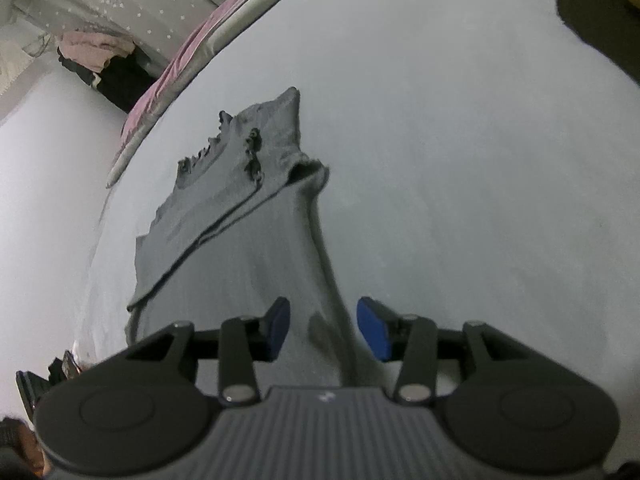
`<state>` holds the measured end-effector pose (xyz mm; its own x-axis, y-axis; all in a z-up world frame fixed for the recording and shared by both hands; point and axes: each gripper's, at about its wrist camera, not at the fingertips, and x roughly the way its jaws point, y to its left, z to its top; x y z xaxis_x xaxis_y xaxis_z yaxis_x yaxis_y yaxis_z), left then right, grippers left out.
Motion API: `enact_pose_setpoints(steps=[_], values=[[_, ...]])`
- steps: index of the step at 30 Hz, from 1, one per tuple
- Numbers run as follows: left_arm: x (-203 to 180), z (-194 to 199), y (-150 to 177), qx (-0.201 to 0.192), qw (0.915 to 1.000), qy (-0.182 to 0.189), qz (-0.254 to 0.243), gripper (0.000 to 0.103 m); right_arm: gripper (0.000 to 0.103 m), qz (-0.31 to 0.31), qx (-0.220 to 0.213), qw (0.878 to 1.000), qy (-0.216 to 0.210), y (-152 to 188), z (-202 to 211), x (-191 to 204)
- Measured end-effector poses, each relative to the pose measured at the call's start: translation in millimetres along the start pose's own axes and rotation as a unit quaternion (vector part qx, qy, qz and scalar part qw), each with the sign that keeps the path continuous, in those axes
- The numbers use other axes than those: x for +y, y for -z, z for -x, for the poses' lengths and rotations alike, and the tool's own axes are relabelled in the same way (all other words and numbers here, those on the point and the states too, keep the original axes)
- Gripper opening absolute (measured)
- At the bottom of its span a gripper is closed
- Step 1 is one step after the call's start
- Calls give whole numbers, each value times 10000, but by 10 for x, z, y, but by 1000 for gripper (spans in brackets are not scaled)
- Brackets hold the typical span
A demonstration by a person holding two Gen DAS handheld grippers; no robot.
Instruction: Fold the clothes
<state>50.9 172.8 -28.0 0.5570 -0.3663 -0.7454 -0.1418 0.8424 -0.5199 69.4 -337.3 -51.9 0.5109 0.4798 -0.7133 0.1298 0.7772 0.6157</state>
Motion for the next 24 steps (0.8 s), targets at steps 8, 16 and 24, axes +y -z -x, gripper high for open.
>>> enact_pose_setpoints(steps=[8, 16, 24], values=[[-99, -170, -141, -246, 9996, -77, -78, 21, 35, -400, -158, 9981, -432, -179, -246, -18], [-79, -252, -157, -346, 9992, -179, 31, 6, 29, -933, -114, 9906, -990, -280, -513, -91], [-12, -230, -146, -454, 9986, -243, 146, 6, 7, -1445, -379, 9828, -1088, -307, -485, -356]])
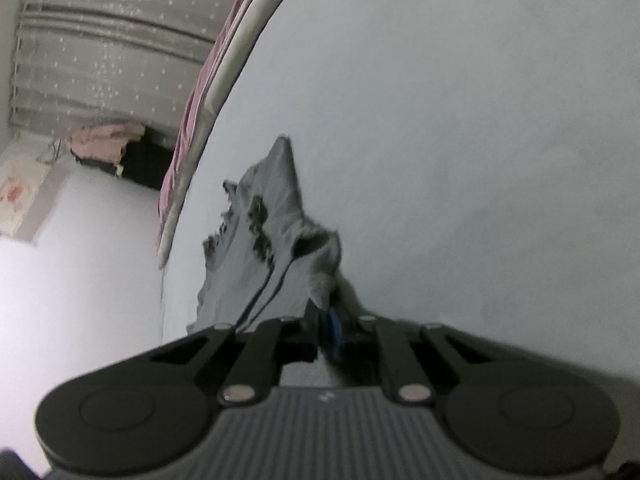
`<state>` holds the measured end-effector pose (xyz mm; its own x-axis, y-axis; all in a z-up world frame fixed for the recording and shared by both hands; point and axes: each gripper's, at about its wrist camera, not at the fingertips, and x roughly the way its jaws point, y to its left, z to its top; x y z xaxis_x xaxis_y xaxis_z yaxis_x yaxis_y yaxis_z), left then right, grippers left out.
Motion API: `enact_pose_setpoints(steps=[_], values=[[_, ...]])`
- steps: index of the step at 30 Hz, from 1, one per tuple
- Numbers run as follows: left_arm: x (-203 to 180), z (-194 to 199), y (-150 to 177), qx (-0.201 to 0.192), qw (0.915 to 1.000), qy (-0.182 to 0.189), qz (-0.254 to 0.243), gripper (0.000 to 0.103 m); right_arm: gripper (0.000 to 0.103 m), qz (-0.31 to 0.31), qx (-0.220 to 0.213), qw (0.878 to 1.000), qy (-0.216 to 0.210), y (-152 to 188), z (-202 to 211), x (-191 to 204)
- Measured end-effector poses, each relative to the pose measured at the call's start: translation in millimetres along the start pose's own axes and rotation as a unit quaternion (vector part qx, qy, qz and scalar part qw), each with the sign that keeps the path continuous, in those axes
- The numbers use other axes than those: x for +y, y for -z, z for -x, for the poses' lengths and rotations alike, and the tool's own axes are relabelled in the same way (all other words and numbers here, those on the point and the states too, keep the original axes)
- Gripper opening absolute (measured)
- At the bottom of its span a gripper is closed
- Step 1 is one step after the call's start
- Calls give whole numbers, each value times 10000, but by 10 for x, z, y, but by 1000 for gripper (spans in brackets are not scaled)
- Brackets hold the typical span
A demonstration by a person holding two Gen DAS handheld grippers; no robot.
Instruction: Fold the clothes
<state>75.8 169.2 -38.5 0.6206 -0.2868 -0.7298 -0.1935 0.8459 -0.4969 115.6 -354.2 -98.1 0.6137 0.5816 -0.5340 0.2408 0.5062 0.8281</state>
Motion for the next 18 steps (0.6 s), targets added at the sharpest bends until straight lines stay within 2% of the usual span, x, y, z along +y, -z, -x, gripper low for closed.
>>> enact_pose_setpoints(steps=[5, 10, 12, 15, 18], values=[[-19, 13, 3, -2, 10000, -60, -76, 7, 8, -75, -146, 9999, 39, -58, 98, -45], [-34, 65, -8, 33, 9999, -162, -44, 8, 16, 21, -281, 9995, 149, -81, 169, -8], [-35, 103, -6, 51, 9999, -165, -8, 8, 23, 11, -326, 9994, 117, -108, 215, -5], [-37, 137, 12, 182, 9998, -121, 15, 15, 30, 161, -211, 9995, 177, -105, 244, 53], [-51, 147, 51, 430, 9990, -73, -50, 16, 31, 413, 3, 9984, 375, -35, 257, 127]])
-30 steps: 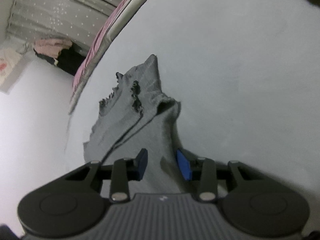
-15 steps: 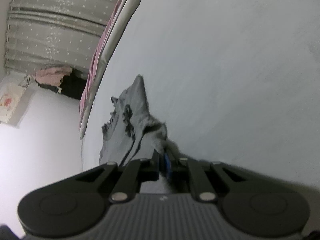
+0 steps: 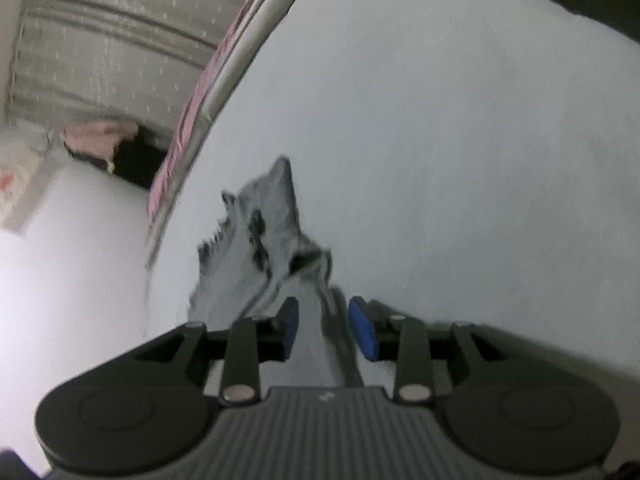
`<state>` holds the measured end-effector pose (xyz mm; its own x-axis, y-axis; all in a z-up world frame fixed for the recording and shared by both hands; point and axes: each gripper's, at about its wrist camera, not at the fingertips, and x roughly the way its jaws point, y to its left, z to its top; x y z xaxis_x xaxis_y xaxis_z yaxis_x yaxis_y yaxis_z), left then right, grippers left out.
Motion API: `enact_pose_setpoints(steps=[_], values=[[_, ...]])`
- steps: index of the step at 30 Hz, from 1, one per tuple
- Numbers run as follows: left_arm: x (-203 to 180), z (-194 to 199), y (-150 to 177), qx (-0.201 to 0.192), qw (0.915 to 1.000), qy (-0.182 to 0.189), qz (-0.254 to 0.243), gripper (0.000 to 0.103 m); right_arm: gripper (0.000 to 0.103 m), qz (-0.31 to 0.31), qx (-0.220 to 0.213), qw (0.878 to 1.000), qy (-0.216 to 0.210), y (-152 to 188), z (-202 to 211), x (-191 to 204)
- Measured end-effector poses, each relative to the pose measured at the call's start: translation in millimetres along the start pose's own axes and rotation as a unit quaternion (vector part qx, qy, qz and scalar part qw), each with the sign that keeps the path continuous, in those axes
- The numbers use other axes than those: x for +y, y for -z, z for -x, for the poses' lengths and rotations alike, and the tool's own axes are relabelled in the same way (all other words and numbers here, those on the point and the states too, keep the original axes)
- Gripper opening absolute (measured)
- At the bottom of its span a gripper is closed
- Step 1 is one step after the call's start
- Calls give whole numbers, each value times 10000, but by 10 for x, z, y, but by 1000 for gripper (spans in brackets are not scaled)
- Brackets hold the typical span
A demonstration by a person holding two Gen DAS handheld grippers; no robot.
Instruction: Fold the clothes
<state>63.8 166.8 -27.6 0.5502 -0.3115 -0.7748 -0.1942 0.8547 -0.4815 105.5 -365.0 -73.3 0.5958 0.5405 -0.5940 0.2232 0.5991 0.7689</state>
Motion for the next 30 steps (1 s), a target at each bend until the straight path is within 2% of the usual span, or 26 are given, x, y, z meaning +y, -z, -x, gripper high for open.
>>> enact_pose_setpoints(steps=[4, 11, 19, 30], values=[[-10, 33, 56, 297, 9995, 10, -113, 17, 30, 384, 353, 9981, 322, 138, 7, 101], [34, 112, 210, 840, 9963, 127, -163, 17, 28, 605, 739, 9936, 598, 363, 167, 139], [106, 198, 375, 1425, 9891, 333, -157, 17, 28, 444, 1086, 9915, 557, 621, 545, -93], [167, 266, 600, 2269, 9719, 614, -88, 20, 28, 480, 1445, 9867, 564, 842, 807, -194]])
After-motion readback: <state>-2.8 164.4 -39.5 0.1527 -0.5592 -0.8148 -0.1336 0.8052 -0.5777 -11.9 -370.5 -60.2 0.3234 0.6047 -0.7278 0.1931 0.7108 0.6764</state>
